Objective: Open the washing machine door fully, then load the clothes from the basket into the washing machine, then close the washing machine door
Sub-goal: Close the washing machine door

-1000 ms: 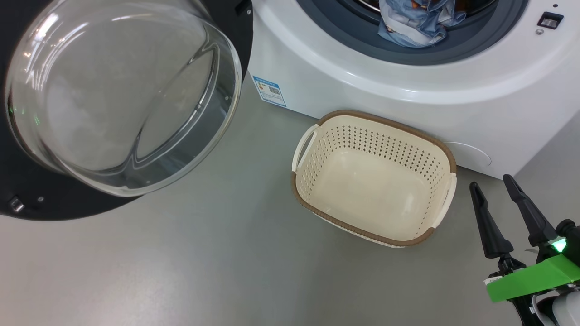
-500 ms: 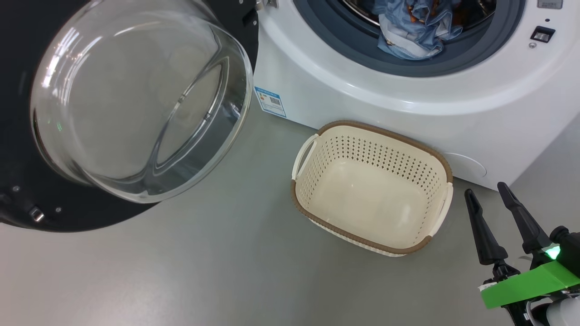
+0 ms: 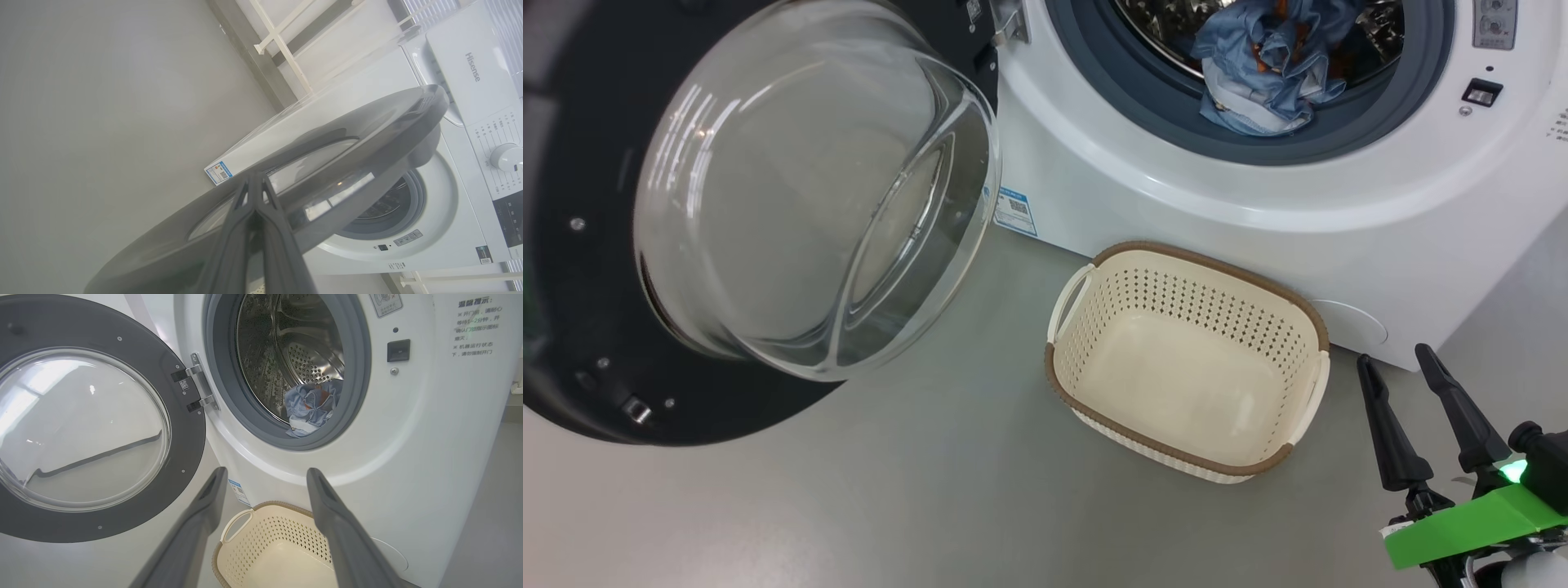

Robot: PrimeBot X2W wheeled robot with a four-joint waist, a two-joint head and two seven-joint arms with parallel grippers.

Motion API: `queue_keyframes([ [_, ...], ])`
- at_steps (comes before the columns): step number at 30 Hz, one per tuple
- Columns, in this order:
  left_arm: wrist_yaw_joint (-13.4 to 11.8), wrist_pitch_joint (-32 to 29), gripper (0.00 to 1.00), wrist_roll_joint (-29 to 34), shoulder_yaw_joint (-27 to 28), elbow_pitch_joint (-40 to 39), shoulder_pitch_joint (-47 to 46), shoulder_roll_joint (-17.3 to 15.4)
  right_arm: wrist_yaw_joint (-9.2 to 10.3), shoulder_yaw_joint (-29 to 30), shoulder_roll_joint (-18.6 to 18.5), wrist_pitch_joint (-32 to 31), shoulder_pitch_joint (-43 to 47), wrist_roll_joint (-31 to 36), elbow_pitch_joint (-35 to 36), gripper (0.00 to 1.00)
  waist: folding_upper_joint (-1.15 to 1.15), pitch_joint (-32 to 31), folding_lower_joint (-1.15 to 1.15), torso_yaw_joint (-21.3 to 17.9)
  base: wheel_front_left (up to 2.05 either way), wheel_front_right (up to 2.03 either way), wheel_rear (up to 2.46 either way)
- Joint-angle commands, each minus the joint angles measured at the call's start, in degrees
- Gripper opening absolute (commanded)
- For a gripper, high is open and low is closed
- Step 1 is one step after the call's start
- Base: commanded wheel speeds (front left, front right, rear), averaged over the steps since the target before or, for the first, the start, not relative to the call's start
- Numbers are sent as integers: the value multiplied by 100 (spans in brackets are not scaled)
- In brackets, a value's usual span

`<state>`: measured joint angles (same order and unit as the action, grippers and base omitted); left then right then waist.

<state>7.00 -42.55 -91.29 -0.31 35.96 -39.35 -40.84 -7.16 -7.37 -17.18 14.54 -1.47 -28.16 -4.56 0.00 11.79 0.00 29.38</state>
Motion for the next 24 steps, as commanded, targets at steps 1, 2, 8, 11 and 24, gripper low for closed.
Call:
queue_keyframes([
  [1, 48, -160, 0, -69, 109, -263, -17, -325, -33, -102, -37, 46, 62, 9, 124, 100, 0, -45, 0, -1, 0, 0, 0],
  [2, 48, -222, 0, -69, 91, -313, -5, -326, -33, -99, -27, 46, 71, 9, 124, 100, 0, -66, 0, -1, 0, 0, 0],
  [8, 48, -547, 0, -91, 35, -618, 82, -335, -33, -60, 25, 46, 141, 1, 125, 100, 0, -189, 0, -7, 0, 0, 0],
  [11, 48, -706, 0, -110, -2, -797, 126, -311, -33, -29, 49, 46, 176, 1, 122, 100, 0, -237, 0, -6, 0, 0, 0],
  [24, 48, -1358, 0, -141, -266, -1592, 279, -104, -33, 53, 136, 46, 270, 19, 122, 100, 0, -407, 0, -114, 0, 0, 0],
])
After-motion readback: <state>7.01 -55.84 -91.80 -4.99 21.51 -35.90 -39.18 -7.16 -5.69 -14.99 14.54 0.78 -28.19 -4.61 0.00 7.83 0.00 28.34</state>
